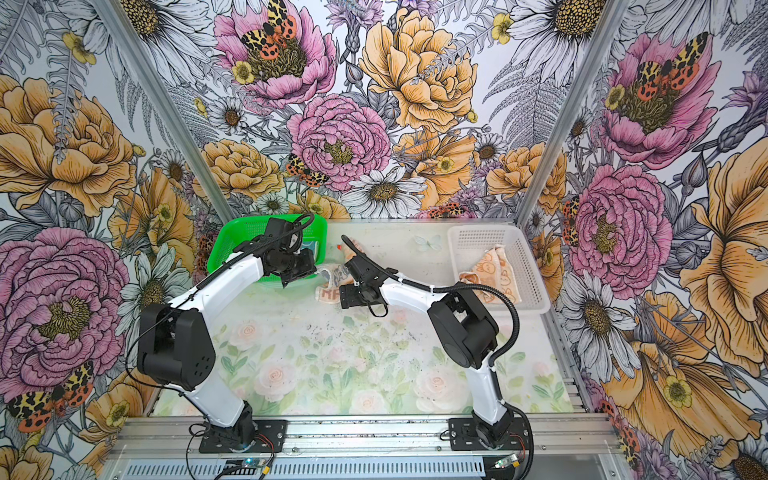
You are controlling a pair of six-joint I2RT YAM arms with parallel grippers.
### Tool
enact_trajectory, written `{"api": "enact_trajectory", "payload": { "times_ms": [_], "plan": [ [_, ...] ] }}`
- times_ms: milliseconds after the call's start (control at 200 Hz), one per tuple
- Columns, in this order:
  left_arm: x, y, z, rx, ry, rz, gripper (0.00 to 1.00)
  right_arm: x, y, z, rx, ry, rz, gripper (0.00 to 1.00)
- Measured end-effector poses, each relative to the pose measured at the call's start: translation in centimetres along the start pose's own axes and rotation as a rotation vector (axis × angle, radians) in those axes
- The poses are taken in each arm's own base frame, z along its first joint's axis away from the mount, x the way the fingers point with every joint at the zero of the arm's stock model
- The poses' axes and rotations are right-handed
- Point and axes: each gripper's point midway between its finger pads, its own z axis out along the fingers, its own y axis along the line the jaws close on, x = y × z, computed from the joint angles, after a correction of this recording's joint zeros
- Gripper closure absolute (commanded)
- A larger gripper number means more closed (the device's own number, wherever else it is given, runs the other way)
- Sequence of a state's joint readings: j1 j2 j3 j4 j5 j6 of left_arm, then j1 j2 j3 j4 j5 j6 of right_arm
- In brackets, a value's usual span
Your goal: Fold and stack the towels
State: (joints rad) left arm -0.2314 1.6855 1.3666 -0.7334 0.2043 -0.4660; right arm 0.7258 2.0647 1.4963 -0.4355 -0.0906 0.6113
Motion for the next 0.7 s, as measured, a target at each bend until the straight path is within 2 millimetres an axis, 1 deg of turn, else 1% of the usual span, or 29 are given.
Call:
{"api": "enact_trajectory", "payload": {
  "times_ms": [75, 130, 165, 170, 180, 185, 200, 210, 230, 310, 370, 400, 475, 550, 620, 701],
  "plan": [
    [0.2, 0.3, 0.1, -0.004, 0.004, -0.004, 1.00, -0.4, -0.7, 1.0, 0.018, 0.000, 0.050, 0.29],
    [0.3, 0.5, 0.1, -0.006, 0.005, -0.007, 1.00, -0.6, -1.0, 1.6, 0.029, -0.001, 0.074, 0.38],
    [0.3, 0.5, 0.1, -0.006, 0.006, -0.008, 1.00, -0.6, -1.1, 1.9, 0.034, 0.001, 0.085, 0.46],
    [0.3, 0.5, 0.1, -0.006, 0.006, -0.008, 1.00, -0.7, -1.1, 1.9, 0.034, 0.001, 0.090, 0.46],
    [0.3, 0.6, 0.1, -0.006, 0.005, -0.008, 1.00, -0.7, -1.1, 2.0, 0.036, 0.000, 0.101, 0.51],
    [0.4, 0.6, 0.1, -0.006, 0.006, -0.008, 1.00, -0.7, -1.1, 2.0, 0.037, -0.001, 0.101, 0.51],
    [0.4, 0.6, 0.1, -0.005, 0.006, -0.008, 1.00, -0.7, -1.1, 2.2, 0.038, 0.000, 0.095, 0.57],
    [0.4, 0.6, 0.1, -0.005, 0.006, -0.008, 1.00, -0.8, -1.2, 2.3, 0.040, -0.001, 0.108, 0.59],
    [0.4, 0.6, 0.1, -0.004, 0.007, -0.008, 1.00, -0.8, -1.2, 2.4, 0.044, -0.002, 0.103, 0.65],
    [0.6, 0.7, 0.1, -0.004, 0.008, -0.008, 1.00, -1.2, -1.7, 3.0, 0.059, -0.003, 0.130, 0.80],
    [0.7, 0.7, 0.0, -0.004, 0.008, -0.008, 1.00, -1.4, -2.0, 3.0, 0.063, -0.001, 0.125, 0.95],
    [0.8, 0.7, -0.1, -0.004, 0.007, -0.008, 1.00, -1.5, -2.2, 3.0, 0.067, -0.001, 0.128, 1.00],
    [1.1, 0.9, -0.2, -0.003, 0.005, -0.007, 1.00, -2.2, -3.5, 2.7, 0.080, -0.007, 0.144, 1.00],
    [1.5, 1.1, -0.3, -0.002, 0.005, -0.007, 1.00, -3.0, -5.7, 2.1, 0.107, -0.010, 0.152, 1.00],
    [2.1, 1.1, -0.4, 0.000, 0.007, -0.002, 1.00, -4.1, -8.2, 0.8, 0.134, -0.019, 0.160, 1.00],
    [2.8, 0.8, 0.0, 0.002, 0.016, 0.008, 1.00, -5.7, -11.3, -1.1, 0.163, -0.039, 0.163, 0.99]
  ]
}}
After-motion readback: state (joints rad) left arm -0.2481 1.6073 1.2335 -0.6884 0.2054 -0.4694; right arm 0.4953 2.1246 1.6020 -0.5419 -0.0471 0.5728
